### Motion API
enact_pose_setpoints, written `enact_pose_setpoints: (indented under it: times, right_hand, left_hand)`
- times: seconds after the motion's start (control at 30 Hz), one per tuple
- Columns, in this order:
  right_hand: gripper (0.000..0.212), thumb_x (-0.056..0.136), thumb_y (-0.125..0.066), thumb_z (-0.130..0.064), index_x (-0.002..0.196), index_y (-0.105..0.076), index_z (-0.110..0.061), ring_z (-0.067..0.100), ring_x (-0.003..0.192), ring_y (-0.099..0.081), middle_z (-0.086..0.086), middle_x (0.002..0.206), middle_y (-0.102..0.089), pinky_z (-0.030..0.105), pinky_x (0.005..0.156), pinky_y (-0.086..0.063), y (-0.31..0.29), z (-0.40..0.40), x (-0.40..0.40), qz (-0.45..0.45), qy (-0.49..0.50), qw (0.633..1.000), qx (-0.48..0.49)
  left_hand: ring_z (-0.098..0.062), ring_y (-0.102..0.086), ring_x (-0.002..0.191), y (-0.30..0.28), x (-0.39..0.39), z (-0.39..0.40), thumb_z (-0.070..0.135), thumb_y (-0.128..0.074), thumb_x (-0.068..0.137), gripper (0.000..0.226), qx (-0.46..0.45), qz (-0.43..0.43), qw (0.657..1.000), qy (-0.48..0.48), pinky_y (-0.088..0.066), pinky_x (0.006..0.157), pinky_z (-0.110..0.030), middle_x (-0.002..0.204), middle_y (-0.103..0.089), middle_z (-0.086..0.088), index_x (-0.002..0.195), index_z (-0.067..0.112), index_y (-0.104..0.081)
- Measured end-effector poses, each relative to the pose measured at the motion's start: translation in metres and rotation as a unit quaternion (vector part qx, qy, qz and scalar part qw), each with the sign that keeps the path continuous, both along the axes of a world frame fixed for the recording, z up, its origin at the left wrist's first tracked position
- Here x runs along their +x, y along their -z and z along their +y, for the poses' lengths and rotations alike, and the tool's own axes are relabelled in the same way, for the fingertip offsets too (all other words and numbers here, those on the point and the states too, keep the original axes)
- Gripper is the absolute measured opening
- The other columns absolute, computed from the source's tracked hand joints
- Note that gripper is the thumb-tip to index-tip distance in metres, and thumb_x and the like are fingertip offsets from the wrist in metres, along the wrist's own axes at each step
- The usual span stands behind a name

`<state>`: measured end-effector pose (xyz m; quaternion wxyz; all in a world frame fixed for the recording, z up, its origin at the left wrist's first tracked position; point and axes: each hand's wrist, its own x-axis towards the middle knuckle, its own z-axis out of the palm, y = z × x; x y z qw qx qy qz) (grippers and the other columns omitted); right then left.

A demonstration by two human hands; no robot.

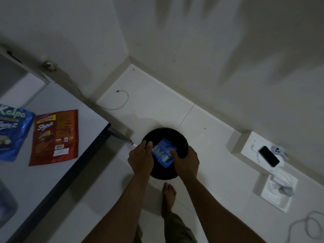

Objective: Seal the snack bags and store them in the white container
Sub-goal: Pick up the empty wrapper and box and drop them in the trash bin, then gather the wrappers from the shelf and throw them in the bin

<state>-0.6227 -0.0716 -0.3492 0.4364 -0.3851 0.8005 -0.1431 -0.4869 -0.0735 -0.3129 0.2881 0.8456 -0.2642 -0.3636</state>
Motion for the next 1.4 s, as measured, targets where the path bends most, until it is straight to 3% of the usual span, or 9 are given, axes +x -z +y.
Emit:
enact_pose_setpoints:
  times: [0.13, 0.2, 0.27, 0.37, 0.67, 0.9, 1.1, 1.33, 1.4]
  right_hand:
    - [0.065, 0.082, -0.067, -0.058, 0.122, -0.058, -0.008, 0.024, 0.114, -0.060, 0.006, 0.121, -0.065, 0.036, 0.096, -0.048, -0.025, -0.014, 0.000, -0.008, 0.005, 1.000, -0.020]
    - [0.053, 0.084, -0.066, -0.057, 0.102, -0.052, -0.009, 0.019, 0.100, -0.056, 0.004, 0.103, -0.058, 0.033, 0.085, -0.043, -0.044, -0.019, 0.000, -0.019, -0.003, 0.999, -0.034]
    - [0.051, 0.087, -0.066, -0.051, 0.112, -0.057, -0.007, 0.023, 0.108, -0.057, 0.009, 0.111, -0.062, 0.035, 0.092, -0.044, -0.065, -0.024, 0.000, -0.026, -0.016, 0.998, -0.048]
    - [0.061, 0.090, -0.066, -0.045, 0.135, -0.055, -0.006, 0.028, 0.126, -0.054, 0.011, 0.134, -0.060, 0.041, 0.108, -0.042, -0.100, -0.026, 0.003, -0.028, -0.031, 0.995, -0.086]
    - [0.046, 0.086, -0.074, -0.029, 0.125, -0.065, -0.006, 0.021, 0.107, -0.064, 0.010, 0.118, -0.070, 0.021, 0.094, -0.040, -0.182, -0.014, 0.043, -0.124, -0.021, 0.982, -0.142]
    - [0.027, 0.084, -0.076, -0.023, 0.107, -0.074, -0.009, 0.015, 0.084, -0.063, 0.003, 0.088, -0.070, 0.020, 0.081, -0.041, -0.225, 0.022, 0.098, -0.144, -0.109, 0.967, -0.181]
    - [0.021, 0.085, -0.075, -0.022, 0.103, -0.073, -0.011, 0.013, 0.081, -0.065, -0.001, 0.085, -0.069, 0.019, 0.077, -0.044, -0.232, 0.063, 0.157, -0.144, -0.201, 0.948, -0.201]
    - [0.034, 0.088, -0.073, -0.023, 0.117, -0.069, -0.007, 0.018, 0.097, -0.065, 0.008, 0.110, -0.071, 0.023, 0.086, -0.048, -0.222, 0.072, 0.232, -0.106, -0.291, 0.928, -0.207]
    - [0.036, 0.089, -0.071, -0.023, 0.120, -0.067, -0.007, 0.017, 0.098, -0.064, 0.008, 0.115, -0.069, 0.021, 0.082, -0.046, -0.215, 0.058, 0.256, -0.089, -0.314, 0.921, -0.212]
  left_hand:
    - [-0.025, -0.066, 0.091, -0.025, 0.000, -0.002, 0.031, -0.063, 0.092, 0.016, -0.022, 0.010, 1.000, 0.002, -0.047, 0.088, -0.033, 0.100, -0.073, -0.015, 0.088, 0.018, -0.072]
    - [-0.030, -0.065, 0.090, -0.041, -0.001, -0.002, 0.031, -0.061, 0.093, 0.007, -0.033, -0.002, 0.999, 0.023, -0.048, 0.087, -0.037, 0.095, -0.072, -0.016, 0.094, 0.024, -0.059]
    - [-0.029, -0.065, 0.095, -0.057, 0.000, 0.000, 0.032, -0.061, 0.093, 0.018, -0.042, -0.002, 0.999, 0.022, -0.047, 0.090, -0.036, 0.095, -0.072, -0.012, 0.086, 0.017, -0.068]
    - [-0.022, -0.068, 0.099, -0.081, 0.003, 0.006, 0.044, -0.066, 0.080, 0.038, -0.078, 0.049, 0.996, -0.024, -0.050, 0.095, -0.037, 0.101, -0.074, -0.002, 0.100, 0.012, -0.074]
    - [-0.016, -0.065, 0.092, -0.166, 0.049, 0.039, 0.021, -0.075, 0.084, 0.036, -0.168, 0.123, 0.973, -0.100, -0.053, 0.088, -0.030, 0.103, -0.070, -0.004, 0.116, 0.006, -0.069]
    - [-0.014, -0.066, 0.085, -0.191, 0.129, 0.111, 0.021, -0.082, 0.077, 0.028, -0.209, 0.071, 0.964, -0.146, -0.045, 0.071, -0.012, 0.096, -0.074, -0.006, 0.101, 0.008, -0.074]
    - [-0.018, -0.064, 0.092, -0.181, 0.191, 0.189, 0.025, -0.077, 0.082, 0.022, -0.170, 0.026, 0.971, -0.168, -0.051, 0.085, -0.030, 0.104, -0.069, -0.003, 0.102, 0.019, -0.071]
    - [-0.015, -0.060, 0.090, -0.168, 0.247, 0.213, 0.022, -0.073, 0.086, 0.035, -0.137, -0.031, 0.971, -0.192, -0.046, 0.067, -0.010, 0.114, -0.068, -0.009, 0.117, 0.007, -0.068]
    - [-0.019, -0.063, 0.095, -0.165, 0.264, 0.203, 0.022, -0.073, 0.085, 0.036, -0.136, -0.061, 0.971, -0.189, -0.049, 0.075, -0.015, 0.113, -0.070, -0.010, 0.117, 0.004, -0.068]
